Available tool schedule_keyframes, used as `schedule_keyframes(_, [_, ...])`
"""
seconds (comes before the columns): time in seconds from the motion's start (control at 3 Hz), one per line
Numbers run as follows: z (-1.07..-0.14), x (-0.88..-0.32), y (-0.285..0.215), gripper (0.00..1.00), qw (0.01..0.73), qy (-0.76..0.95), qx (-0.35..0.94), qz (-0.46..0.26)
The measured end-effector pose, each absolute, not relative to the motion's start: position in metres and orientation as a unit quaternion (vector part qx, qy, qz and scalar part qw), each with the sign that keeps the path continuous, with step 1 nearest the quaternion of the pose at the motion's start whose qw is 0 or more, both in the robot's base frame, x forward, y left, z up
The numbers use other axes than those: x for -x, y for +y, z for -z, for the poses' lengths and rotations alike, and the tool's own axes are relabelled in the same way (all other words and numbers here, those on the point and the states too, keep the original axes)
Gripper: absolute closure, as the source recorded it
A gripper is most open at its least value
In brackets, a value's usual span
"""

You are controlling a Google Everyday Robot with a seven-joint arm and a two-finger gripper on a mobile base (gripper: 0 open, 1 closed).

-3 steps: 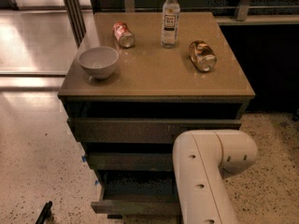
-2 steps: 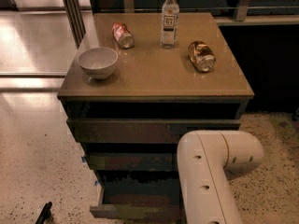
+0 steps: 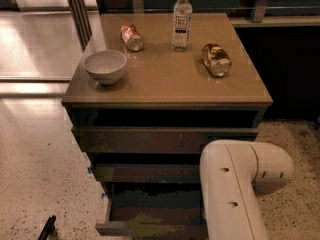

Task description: Open bottom drawer

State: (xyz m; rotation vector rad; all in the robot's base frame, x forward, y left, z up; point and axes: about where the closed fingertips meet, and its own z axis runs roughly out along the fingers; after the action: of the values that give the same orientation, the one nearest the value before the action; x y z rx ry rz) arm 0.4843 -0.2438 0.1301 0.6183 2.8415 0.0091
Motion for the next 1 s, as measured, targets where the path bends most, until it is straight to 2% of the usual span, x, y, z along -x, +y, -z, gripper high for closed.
schedule_keyframes(1.0, [-0.227,-0.431,-0.229,1.00,0.288,0.910,-0.294,-0.057])
